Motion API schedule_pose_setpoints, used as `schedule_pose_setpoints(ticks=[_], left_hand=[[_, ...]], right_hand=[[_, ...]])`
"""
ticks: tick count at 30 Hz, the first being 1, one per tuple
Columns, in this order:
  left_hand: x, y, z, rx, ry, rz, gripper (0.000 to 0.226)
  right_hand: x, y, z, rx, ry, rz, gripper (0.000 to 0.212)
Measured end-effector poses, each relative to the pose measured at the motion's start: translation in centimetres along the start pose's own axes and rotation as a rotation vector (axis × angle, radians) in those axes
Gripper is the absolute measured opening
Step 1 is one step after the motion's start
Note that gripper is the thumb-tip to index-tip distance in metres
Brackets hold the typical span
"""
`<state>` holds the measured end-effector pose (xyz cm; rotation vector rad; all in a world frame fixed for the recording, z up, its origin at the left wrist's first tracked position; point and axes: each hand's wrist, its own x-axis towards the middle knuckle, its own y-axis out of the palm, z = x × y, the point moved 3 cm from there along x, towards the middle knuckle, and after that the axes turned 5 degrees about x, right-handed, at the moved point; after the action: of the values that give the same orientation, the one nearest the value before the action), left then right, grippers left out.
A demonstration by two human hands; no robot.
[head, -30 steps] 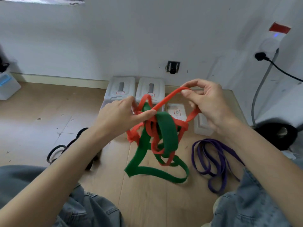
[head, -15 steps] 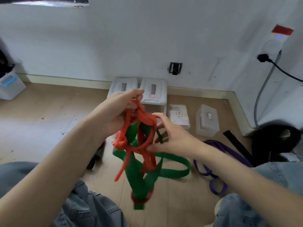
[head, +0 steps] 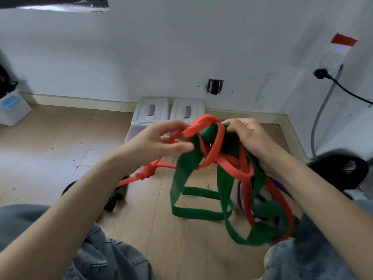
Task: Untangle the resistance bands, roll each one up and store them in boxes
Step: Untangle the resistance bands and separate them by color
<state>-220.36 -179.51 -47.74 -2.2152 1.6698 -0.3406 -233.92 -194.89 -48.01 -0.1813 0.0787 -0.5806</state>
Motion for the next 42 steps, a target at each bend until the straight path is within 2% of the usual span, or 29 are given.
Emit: schedule_pose_setpoints(ticks=[4,6,9,11,14,19,21,23,25,26,29,30,32,35,37,39,40,41,42], left_hand=[[0.2,-0.6,-0.4,-0.222,-0.02,-0.15,0.019],[0.2,-1.0,-0.2,-0.22,-0.042,-0.215,0.016],[0.3,-0.6,0.3,-0.139,-0.125,-0.309,0.018],[0.3,0.1,0.4,-0.052,-0.162,-0.282,0.017],[0.3,1.5,0.0,-0.03,-0.154,-0.161,0.02],[0.3,1.0,-1.4,0.078,-0.064,-0.206,0.025],[0.2,0.6,-1.7,0.312,0.006,-0.299,0.027],[0.1,-0.5,-1.3,0.523,0.03,-0.432,0.026],[0.1,-2.2,-0.2,0.467,-0.042,-0.566,0.023],[0.1,-2.9,0.4,0.281,-0.091,-0.601,0.023],[0.0,-3.5,1.1,-0.389,-0.14,-0.524,0.029],[0.0,-3.7,1.3,-0.485,-0.143,-0.487,0.029],[-0.1,-3.7,1.9,-0.466,-0.194,-0.435,0.026],[0.1,-2.7,2.7,-0.272,-0.323,-0.438,0.023],[0.2,-0.7,2.9,-0.238,-0.386,-0.266,0.027],[-0.1,2.7,2.4,-0.331,-0.472,0.059,0.042],[-0.1,4.5,2.0,-0.404,-0.485,0.172,0.046],[0.1,5.9,1.8,-0.507,-0.475,0.195,0.045],[0.5,6.9,1.7,-0.612,-0.453,0.134,0.04]], right_hand=[[-0.3,0.1,0.4,0.033,0.042,0.135,0.03],[-0.3,0.0,0.5,-0.114,0.031,0.19,0.023],[-0.1,-0.5,0.5,-0.348,-0.016,0.083,0.018],[-0.4,-0.1,0.9,-0.255,-0.061,0.079,0.025],[-0.8,1.8,0.7,-0.286,-0.081,0.247,0.04],[-0.4,3.3,-0.5,-0.364,-0.093,0.257,0.018],[-0.3,3.0,-0.3,-0.27,-0.082,0.303,0.018],[-0.3,1.9,0.0,-0.001,-0.002,0.288,0.017],[0.2,0.3,0.1,0.211,0.048,0.17,0.031],[0.5,-0.5,0.2,0.254,0.063,0.093,0.039],[0.8,-2.1,0.6,0.447,0.09,-0.077,0.052],[0.8,-2.4,0.6,0.532,0.1,-0.092,0.051],[0.5,-2.4,0.9,0.651,0.114,-0.072,0.049],[0.1,-1.8,1.5,0.696,0.088,0.035,0.047],[-0.2,-1.0,1.9,0.677,0.059,0.104,0.045],[-0.6,-0.2,2.1,0.684,0.043,0.16,0.044],[-0.8,0.4,2.1,0.703,0.043,0.198,0.042],[-0.9,1.0,2.1,0.727,0.043,0.246,0.04],[-1.1,1.6,2.1,0.761,0.044,0.296,0.038]])
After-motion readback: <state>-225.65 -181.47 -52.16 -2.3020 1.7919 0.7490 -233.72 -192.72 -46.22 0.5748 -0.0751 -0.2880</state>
